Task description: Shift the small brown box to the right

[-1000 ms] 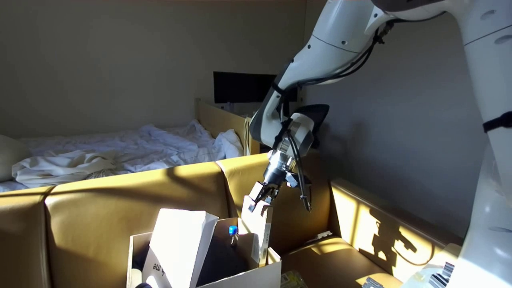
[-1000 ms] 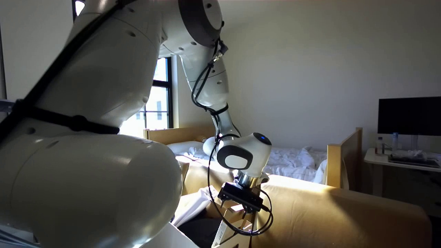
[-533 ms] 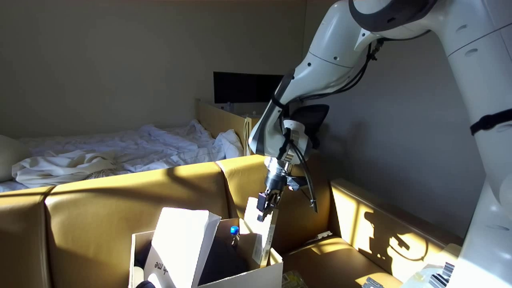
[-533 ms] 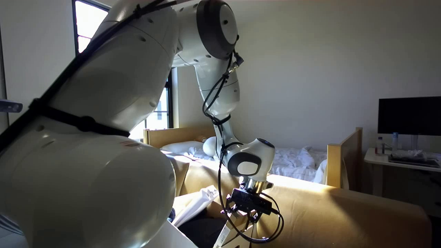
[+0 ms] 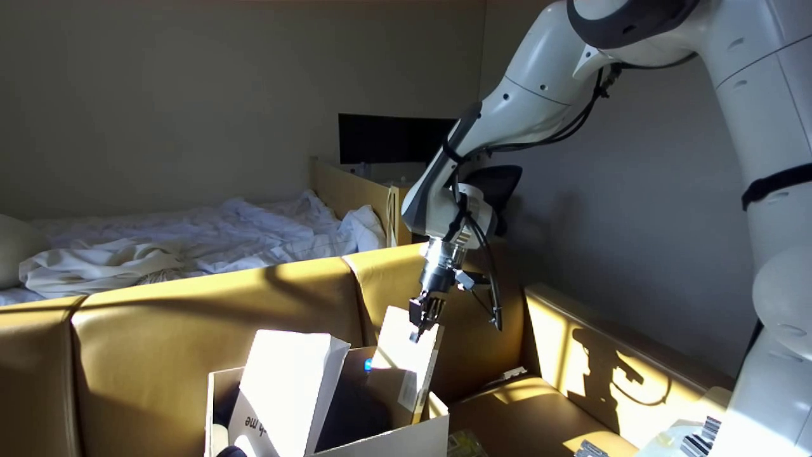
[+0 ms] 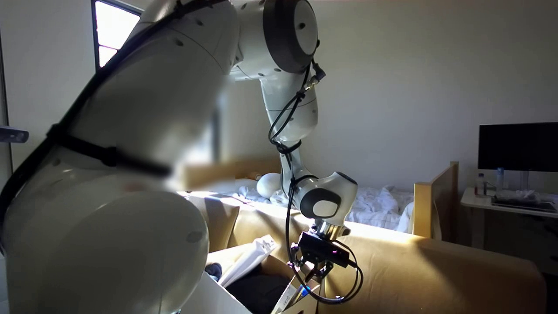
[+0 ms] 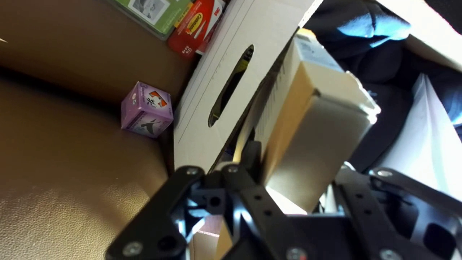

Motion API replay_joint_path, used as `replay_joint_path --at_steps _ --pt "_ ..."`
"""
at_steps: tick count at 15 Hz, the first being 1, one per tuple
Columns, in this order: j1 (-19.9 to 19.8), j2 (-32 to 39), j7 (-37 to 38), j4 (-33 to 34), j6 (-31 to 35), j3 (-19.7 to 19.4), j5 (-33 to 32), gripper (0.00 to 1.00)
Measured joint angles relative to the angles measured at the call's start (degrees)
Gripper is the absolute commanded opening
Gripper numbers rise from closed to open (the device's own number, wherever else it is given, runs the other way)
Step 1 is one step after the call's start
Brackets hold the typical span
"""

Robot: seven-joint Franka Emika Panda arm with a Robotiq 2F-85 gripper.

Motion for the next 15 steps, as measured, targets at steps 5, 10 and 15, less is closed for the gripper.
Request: replay_joint_path --at_steps 5,10,15 --pt "-3.8 -0.8 0.0 0.7 -0.5 2.3 0.3 0.12" --pt "-4.0 -10.4 4.2 -0.8 -0.5 1.7 0.0 0.12" --pt "-2.9 -24.9 19.9 -2.7 -4.6 -2.9 -11.1 0.12"
